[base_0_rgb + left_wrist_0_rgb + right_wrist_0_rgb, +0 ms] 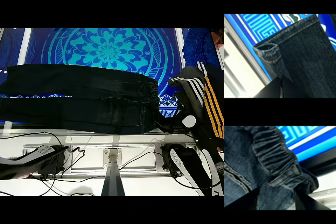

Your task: Fold the clothes and pants, and hang the long-sleeved shirts on hangers.

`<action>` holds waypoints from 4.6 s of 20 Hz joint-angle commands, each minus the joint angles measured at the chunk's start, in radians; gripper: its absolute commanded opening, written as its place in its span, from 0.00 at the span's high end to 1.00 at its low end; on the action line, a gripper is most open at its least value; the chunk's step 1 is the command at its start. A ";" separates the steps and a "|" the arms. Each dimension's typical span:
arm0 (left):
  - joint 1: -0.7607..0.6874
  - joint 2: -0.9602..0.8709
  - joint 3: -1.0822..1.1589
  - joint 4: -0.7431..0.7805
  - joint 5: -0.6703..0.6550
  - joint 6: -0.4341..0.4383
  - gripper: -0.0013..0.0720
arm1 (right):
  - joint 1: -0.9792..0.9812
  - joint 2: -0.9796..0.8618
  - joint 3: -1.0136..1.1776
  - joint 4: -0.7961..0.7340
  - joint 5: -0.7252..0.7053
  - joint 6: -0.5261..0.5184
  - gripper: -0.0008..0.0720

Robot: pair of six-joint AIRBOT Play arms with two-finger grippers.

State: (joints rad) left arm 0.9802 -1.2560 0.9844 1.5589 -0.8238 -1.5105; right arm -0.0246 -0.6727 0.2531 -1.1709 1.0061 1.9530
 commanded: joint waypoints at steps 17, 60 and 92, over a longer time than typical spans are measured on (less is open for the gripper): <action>0.000 -0.004 0.000 0.000 -0.003 0.000 0.95 | 0.000 0.097 -0.055 0.013 0.027 0.038 0.38; -0.008 0.179 0.022 -0.103 -0.106 0.000 0.95 | 0.000 0.391 0.511 -0.444 0.455 0.121 0.93; -0.519 -0.381 0.403 -0.132 0.537 -0.413 0.95 | -0.087 -0.537 0.559 -0.423 -0.802 0.529 0.93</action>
State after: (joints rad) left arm 0.4580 -1.6367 1.3865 1.4258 -0.3187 -1.8984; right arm -0.0948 -1.2060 0.8093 -1.5951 0.2237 2.4786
